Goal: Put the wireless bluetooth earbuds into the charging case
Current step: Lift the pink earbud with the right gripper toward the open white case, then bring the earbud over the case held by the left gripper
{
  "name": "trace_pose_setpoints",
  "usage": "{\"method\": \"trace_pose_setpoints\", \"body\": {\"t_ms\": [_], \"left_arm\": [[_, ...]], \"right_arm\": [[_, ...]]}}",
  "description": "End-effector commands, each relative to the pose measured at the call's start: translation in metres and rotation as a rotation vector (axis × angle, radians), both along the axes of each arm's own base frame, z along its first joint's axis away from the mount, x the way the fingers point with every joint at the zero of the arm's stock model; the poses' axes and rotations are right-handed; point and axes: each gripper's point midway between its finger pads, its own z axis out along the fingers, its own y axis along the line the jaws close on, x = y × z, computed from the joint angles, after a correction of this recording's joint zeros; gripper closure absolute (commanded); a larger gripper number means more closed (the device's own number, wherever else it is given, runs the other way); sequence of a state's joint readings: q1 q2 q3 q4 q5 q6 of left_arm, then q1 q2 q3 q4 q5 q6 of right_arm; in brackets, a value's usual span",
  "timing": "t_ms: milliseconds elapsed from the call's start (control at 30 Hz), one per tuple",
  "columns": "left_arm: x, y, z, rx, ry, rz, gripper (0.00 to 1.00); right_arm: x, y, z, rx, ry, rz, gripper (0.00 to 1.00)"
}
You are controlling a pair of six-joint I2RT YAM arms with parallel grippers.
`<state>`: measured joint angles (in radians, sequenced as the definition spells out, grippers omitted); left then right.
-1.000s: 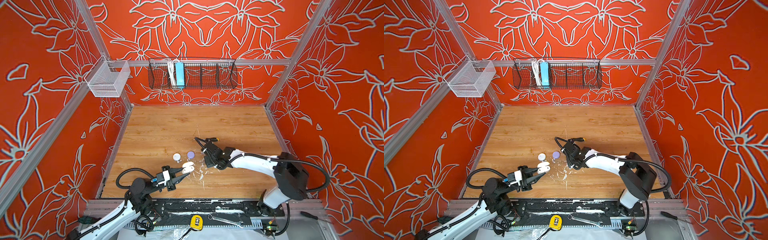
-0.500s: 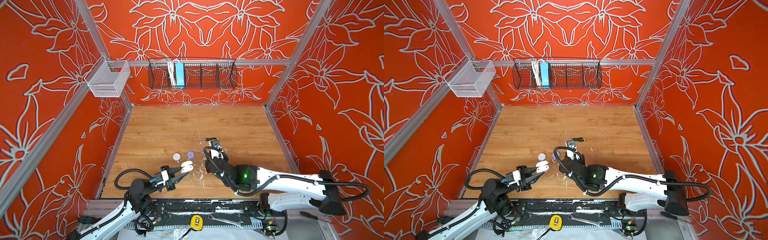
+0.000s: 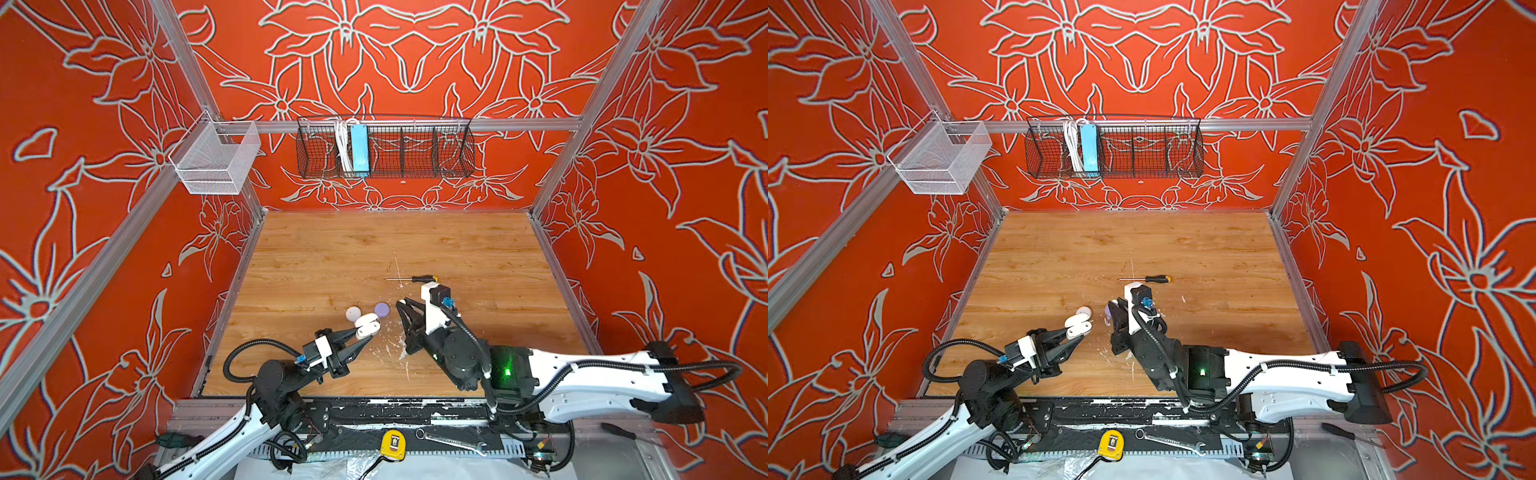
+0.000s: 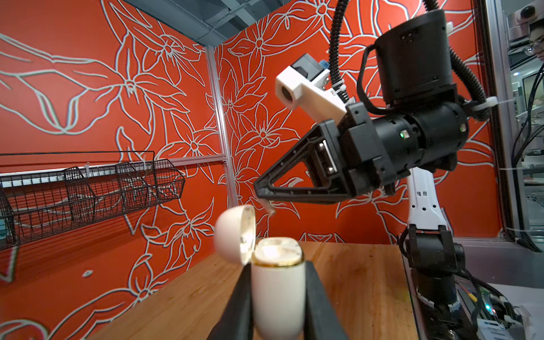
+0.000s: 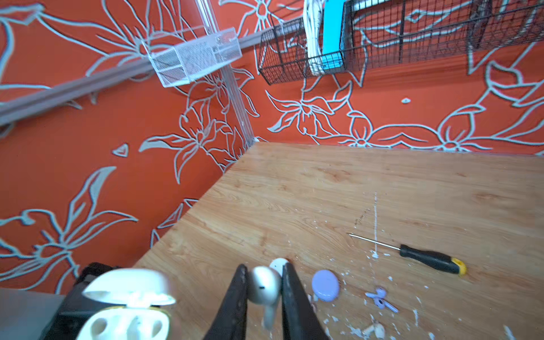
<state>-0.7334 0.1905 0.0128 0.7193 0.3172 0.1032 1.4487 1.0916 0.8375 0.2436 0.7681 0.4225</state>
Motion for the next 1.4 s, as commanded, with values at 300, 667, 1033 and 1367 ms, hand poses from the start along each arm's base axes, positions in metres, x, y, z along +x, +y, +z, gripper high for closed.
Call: {"method": "trace_pose_setpoints", "body": {"t_ms": [300,667,1033,1367], "left_arm": [[0.003,0.001,-0.005,-0.002,0.014,0.016,1.0],[-0.008,0.0,-0.001,-0.012,-0.027,-0.03,1.0],[-0.017,-0.002,0.002,-0.016,-0.061,-0.071,1.0],[-0.021,-0.004,0.002,-0.006,-0.075,-0.092,1.0]], "right_arm": [[-0.031,0.029,0.033,0.13,-0.195,0.215,0.86],[-0.059,0.05,0.032,0.157,-0.305,0.35,0.86],[-0.073,0.049,0.019,0.157,-0.316,0.389,0.86],[-0.076,0.055,0.029,0.151,-0.34,0.391,0.86]]}}
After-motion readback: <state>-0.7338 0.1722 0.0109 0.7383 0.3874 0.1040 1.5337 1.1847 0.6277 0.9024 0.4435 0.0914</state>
